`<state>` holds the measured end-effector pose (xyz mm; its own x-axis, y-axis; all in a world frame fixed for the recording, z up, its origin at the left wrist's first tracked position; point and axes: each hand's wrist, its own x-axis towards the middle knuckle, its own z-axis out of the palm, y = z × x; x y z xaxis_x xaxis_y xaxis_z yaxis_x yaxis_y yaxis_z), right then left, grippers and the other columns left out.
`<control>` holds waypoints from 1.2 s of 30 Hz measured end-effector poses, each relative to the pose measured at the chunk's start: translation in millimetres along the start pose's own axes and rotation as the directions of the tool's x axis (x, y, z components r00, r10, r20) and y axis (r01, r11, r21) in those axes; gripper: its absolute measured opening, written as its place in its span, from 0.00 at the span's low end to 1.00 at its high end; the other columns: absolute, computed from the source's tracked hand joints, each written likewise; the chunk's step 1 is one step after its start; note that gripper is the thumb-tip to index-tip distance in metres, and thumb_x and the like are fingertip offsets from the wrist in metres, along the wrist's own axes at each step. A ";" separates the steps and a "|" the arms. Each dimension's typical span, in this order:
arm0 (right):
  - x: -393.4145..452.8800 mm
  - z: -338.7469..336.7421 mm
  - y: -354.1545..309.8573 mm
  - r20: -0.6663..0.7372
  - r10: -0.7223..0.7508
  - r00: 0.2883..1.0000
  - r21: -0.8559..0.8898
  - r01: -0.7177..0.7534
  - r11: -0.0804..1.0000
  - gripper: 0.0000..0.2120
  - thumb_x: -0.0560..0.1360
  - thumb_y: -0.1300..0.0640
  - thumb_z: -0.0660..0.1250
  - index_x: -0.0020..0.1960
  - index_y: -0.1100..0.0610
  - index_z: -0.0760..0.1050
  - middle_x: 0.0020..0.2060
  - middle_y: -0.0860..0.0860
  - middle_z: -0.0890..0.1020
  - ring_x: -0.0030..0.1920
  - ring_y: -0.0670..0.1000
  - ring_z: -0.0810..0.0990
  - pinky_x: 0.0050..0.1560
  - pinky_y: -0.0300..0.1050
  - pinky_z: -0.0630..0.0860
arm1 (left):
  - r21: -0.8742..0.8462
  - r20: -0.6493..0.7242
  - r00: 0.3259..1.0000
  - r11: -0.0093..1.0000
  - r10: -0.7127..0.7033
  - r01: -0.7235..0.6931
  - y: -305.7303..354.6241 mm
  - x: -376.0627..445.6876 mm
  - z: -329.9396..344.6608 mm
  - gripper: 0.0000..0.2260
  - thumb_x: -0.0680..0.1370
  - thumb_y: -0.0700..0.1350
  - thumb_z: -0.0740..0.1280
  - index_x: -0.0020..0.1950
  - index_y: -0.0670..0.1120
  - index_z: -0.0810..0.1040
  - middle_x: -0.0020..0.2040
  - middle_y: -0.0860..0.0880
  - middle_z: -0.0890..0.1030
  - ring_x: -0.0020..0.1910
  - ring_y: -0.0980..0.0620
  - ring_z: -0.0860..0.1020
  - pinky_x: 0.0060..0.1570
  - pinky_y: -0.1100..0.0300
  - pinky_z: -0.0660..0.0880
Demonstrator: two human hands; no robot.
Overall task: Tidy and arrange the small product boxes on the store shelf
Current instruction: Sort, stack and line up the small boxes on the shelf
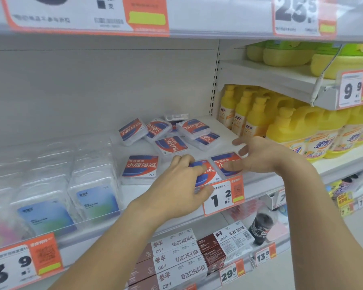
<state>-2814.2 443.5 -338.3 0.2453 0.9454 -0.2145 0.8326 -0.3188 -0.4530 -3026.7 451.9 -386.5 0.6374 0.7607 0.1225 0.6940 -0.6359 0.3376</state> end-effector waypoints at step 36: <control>36.1 29.5 -87.1 -0.351 0.068 0.934 0.688 0.208 0.695 0.26 0.66 0.66 0.76 0.62 0.54 0.75 0.55 0.52 0.80 0.52 0.53 0.81 0.49 0.48 0.81 | 0.264 0.167 0.901 0.898 -0.401 0.351 -68.4 19.2 -156.2 0.32 0.66 0.67 0.70 0.62 0.51 0.68 0.49 0.54 0.77 0.46 0.55 0.76 0.49 0.54 0.75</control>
<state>-2892.5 503.4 -332.1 0.4604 0.8848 0.0725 0.2883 -0.0718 -0.9548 -3114.2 530.3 -261.4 0.3515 0.9186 -0.1809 0.9357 -0.3383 0.1001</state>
